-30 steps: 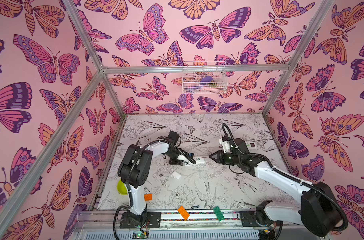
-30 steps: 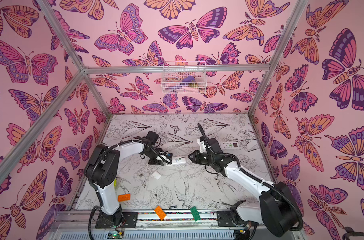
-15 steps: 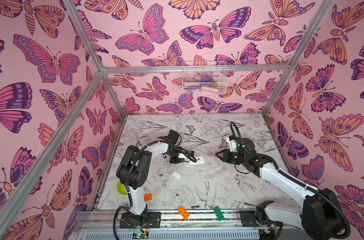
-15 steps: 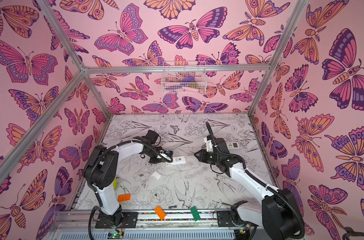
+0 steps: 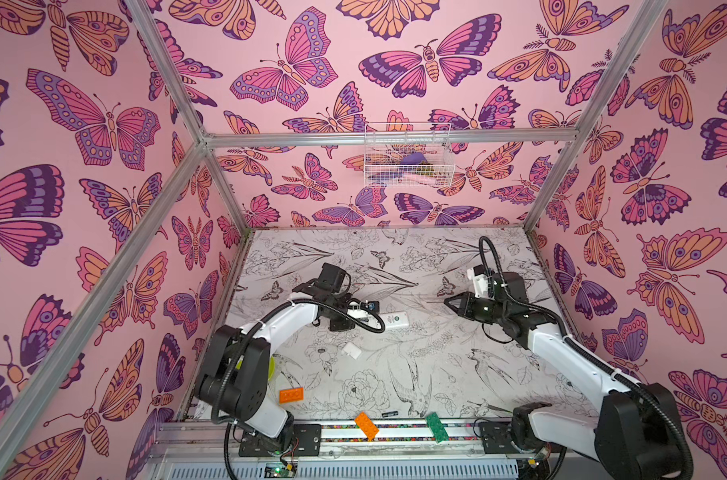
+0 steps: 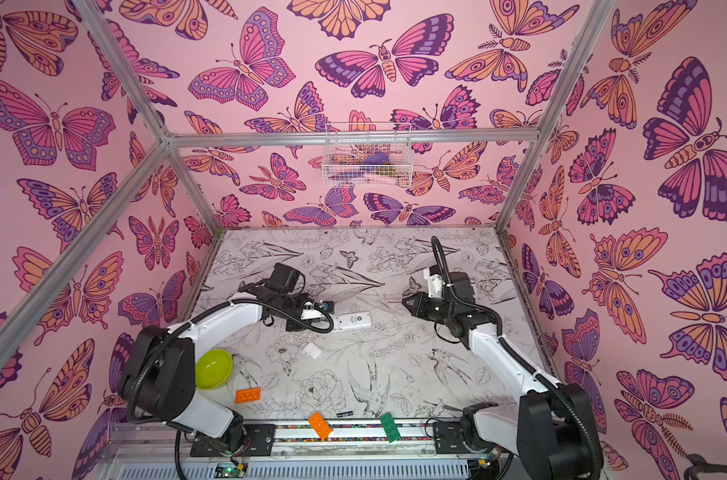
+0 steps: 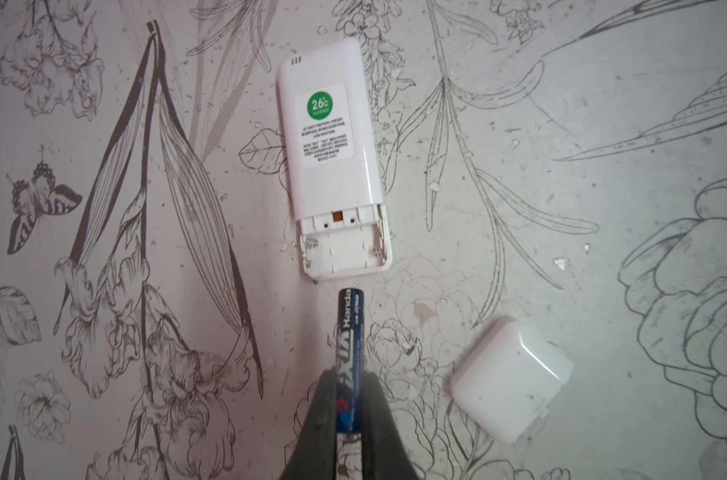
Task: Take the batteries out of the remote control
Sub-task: 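Carry the battery toward the robot with the left gripper while the right withdraws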
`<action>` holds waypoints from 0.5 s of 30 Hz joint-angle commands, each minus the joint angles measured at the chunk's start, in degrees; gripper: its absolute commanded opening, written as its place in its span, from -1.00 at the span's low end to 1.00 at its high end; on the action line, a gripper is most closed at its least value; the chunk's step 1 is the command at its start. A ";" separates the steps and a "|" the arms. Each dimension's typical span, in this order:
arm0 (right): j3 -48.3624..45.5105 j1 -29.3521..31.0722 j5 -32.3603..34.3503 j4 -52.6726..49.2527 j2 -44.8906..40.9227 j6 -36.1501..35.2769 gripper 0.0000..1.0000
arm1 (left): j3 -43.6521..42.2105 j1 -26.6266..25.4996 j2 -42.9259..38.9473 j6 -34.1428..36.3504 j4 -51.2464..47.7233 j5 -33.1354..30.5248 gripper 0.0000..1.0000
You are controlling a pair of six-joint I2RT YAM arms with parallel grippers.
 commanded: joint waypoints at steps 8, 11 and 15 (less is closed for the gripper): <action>3.06 -7.92 -2.73 -4.39 -3.96 -12.69 -1.00 | -12.02 9.35 -7.04 -9.35 8.74 3.80 -0.98; 0.36 -8.28 0.28 -3.16 -6.90 -14.53 -1.00 | -14.93 10.60 -7.57 -7.69 11.17 3.63 -0.97; -3.85 -8.30 0.87 0.60 -9.28 -12.56 -1.00 | -16.25 12.35 -7.34 -7.10 12.12 3.68 -0.97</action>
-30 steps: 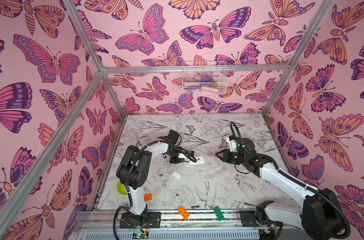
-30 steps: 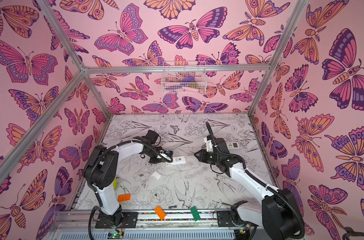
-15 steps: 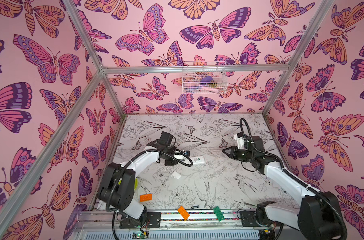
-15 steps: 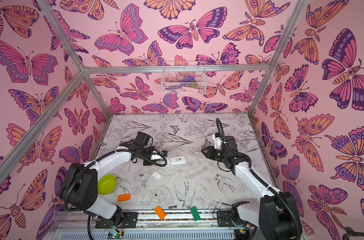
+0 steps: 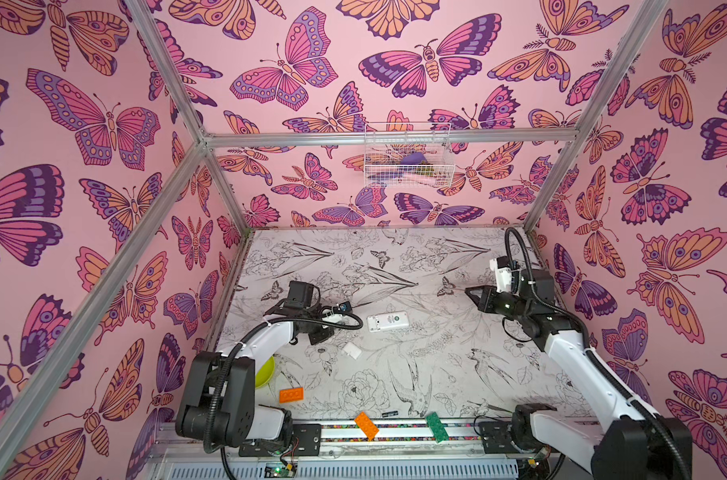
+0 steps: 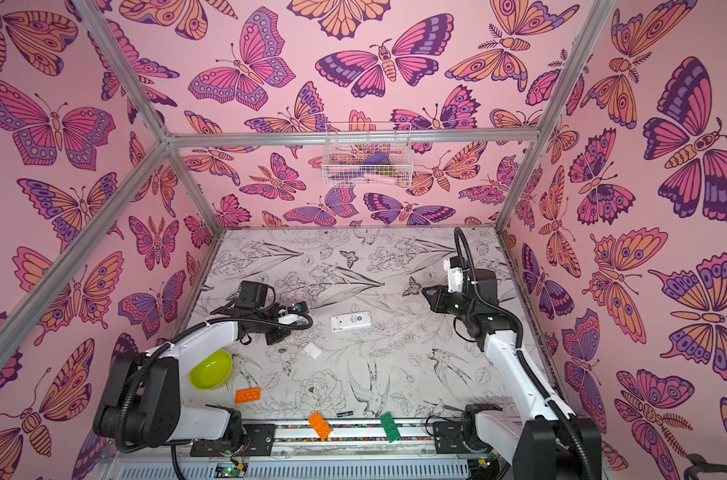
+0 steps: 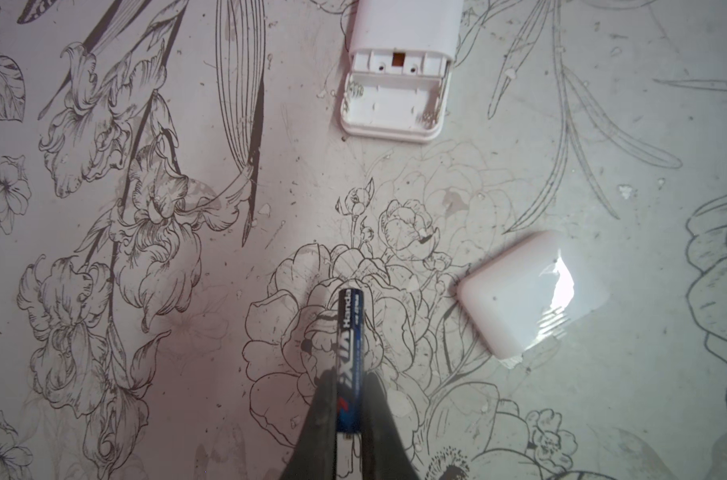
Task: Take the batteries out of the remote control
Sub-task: 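Carry the battery toward the robot with the left gripper while the right withdraws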
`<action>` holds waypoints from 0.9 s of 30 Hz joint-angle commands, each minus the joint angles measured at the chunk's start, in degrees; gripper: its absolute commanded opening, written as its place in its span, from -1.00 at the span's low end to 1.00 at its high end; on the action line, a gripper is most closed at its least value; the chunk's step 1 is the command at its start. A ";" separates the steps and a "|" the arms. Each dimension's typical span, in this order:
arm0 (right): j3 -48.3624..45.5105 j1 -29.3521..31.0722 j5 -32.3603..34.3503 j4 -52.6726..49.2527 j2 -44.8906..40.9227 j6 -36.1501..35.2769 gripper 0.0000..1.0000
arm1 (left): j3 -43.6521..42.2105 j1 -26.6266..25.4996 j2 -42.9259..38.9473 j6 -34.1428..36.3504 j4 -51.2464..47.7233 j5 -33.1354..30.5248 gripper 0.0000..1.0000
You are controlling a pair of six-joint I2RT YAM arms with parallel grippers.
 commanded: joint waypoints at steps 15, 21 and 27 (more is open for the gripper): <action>-5.98 -0.26 1.50 0.29 -1.16 -4.42 -1.00 | -6.30 2.27 -0.53 5.36 5.30 2.44 -0.92; -6.63 -0.26 1.55 1.59 -0.83 -4.03 -1.00 | -8.56 2.26 0.38 6.79 7.87 1.64 -0.75; -7.84 -0.25 0.68 4.40 -0.19 -2.67 -1.00 | -10.08 2.48 0.16 8.36 9.24 1.74 -0.52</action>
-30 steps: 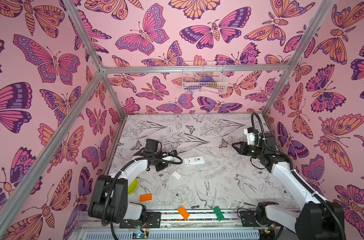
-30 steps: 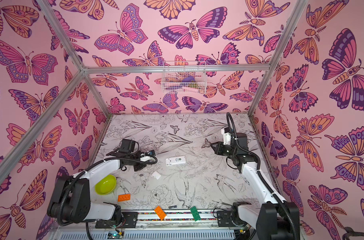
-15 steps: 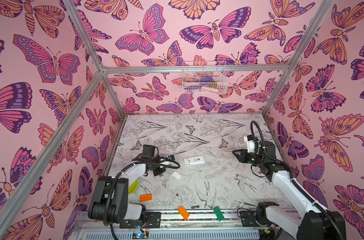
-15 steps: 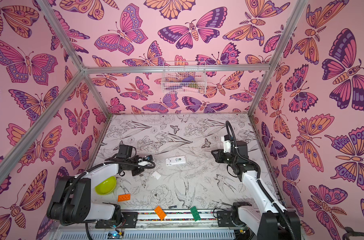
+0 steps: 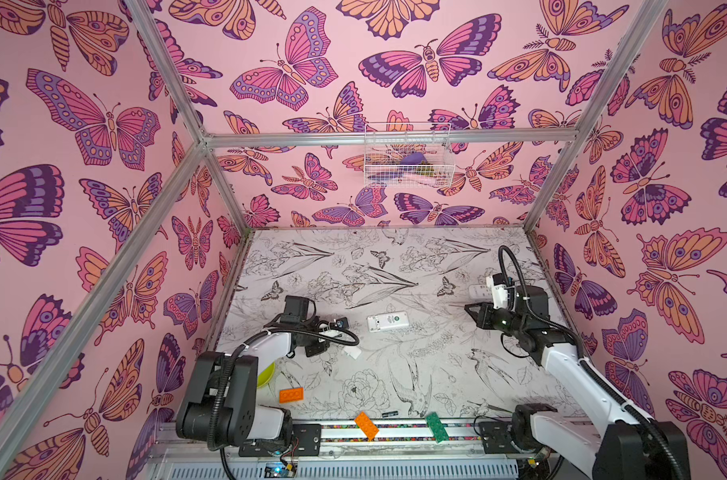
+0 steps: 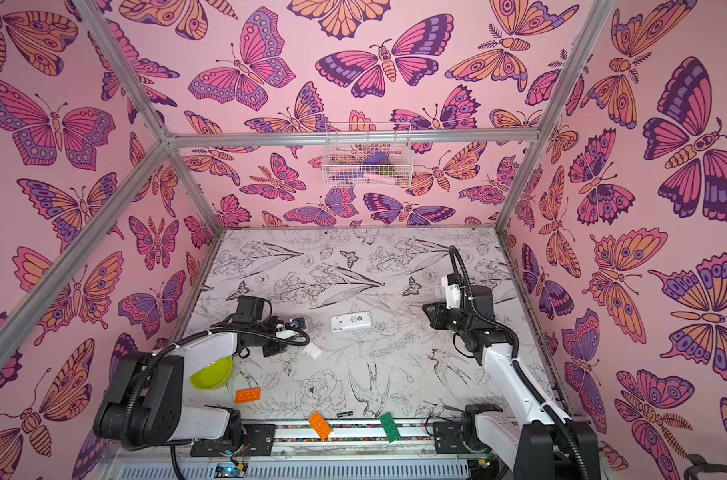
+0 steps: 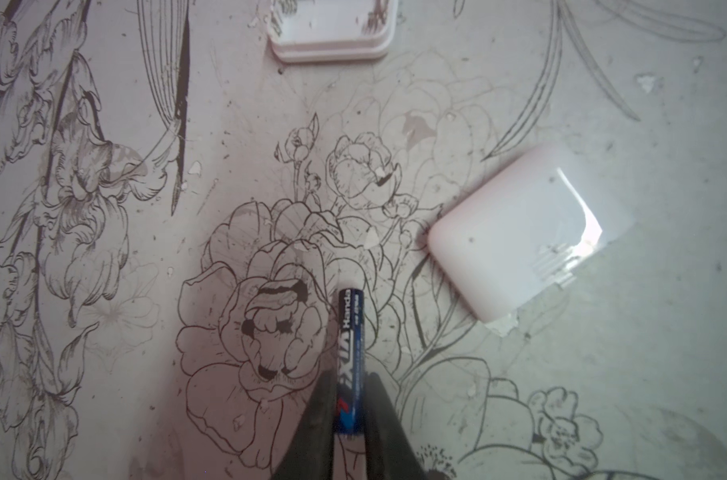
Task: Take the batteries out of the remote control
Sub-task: 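Carry the battery toward the robot with the left gripper while the right withdraws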
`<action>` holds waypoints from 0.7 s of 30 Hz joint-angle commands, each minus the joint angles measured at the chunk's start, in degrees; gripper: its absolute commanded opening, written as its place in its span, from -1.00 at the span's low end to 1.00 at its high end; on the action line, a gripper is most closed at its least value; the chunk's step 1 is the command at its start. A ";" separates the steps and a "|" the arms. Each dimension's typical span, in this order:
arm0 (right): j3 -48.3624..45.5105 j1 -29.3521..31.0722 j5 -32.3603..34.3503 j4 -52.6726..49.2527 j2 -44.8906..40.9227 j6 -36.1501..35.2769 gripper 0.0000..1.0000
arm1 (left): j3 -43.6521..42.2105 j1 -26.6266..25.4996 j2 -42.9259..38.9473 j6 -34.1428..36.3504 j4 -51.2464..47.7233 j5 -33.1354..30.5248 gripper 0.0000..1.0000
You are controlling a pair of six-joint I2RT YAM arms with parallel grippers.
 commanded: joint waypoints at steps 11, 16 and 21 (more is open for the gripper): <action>1.59 -0.26 -4.72 0.73 2.57 0.31 -1.00 | 0.93 1.40 -2.53 -0.94 0.40 -0.05 0.48; -0.10 -0.26 -2.93 4.50 3.60 6.37 -1.00 | 5.41 1.34 -4.52 -7.53 -1.67 -0.55 0.67; -4.50 -0.16 -1.77 13.86 6.08 14.98 -1.00 | 13.38 1.39 -6.85 -18.40 -4.84 -2.81 0.82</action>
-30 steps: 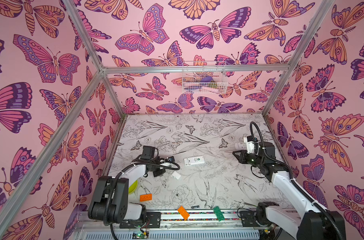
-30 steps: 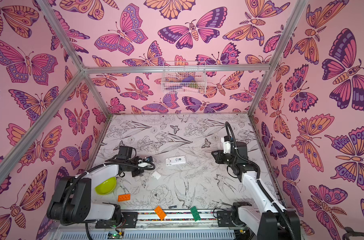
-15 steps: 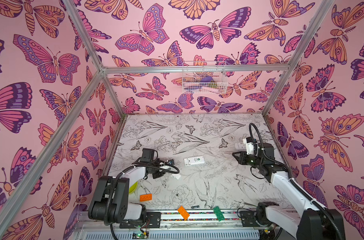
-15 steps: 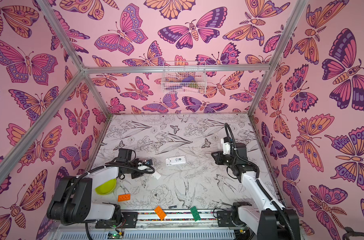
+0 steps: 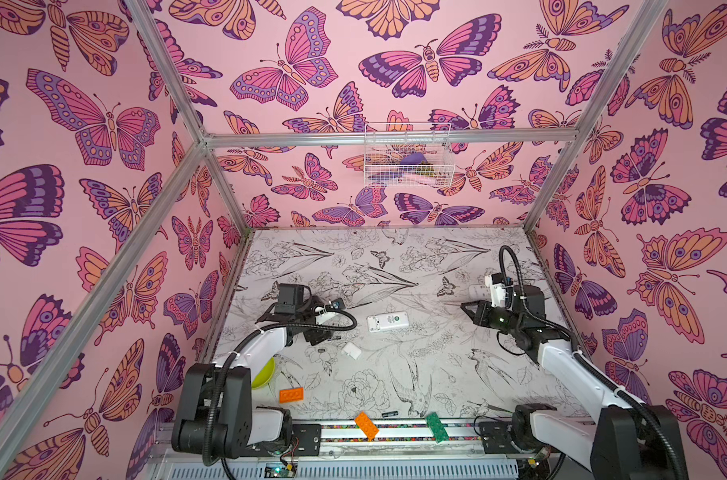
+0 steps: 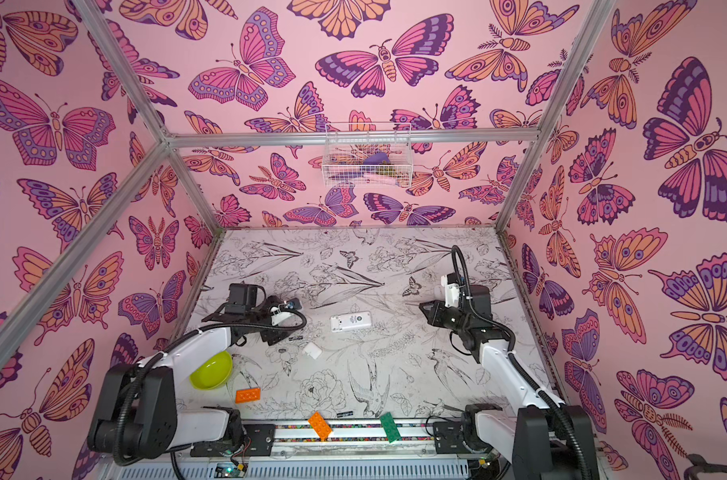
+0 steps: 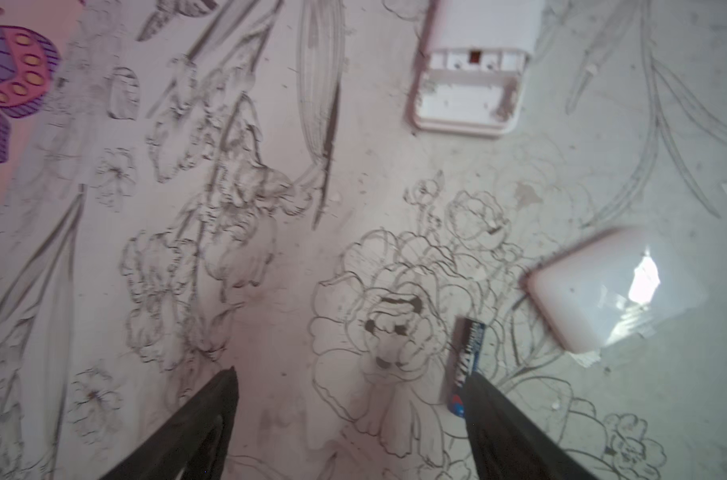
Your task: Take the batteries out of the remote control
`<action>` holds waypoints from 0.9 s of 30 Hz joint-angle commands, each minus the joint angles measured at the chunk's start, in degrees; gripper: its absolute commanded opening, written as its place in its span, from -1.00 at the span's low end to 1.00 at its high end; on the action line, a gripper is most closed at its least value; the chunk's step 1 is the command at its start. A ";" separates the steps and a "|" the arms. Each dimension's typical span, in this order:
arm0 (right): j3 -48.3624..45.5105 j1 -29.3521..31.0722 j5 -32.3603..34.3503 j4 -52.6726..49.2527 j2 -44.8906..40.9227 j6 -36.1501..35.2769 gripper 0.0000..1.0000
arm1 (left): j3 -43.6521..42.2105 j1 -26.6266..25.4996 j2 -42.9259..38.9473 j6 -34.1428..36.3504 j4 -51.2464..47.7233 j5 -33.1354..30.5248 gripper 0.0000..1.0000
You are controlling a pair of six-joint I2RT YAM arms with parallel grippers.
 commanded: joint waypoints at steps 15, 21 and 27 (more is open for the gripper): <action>-5.90 -0.14 5.60 12.51 5.80 14.05 -1.00 | 10.14 1.95 -14.32 -41.45 -13.27 7.64 0.99; -6.15 -0.09 4.68 13.75 7.21 15.38 -0.87 | 5.22 6.56 -17.28 -45.55 -9.91 11.77 0.99; -5.78 -0.28 4.58 11.21 6.96 14.91 -0.80 | 4.73 6.93 -17.07 -45.94 -8.59 13.38 0.99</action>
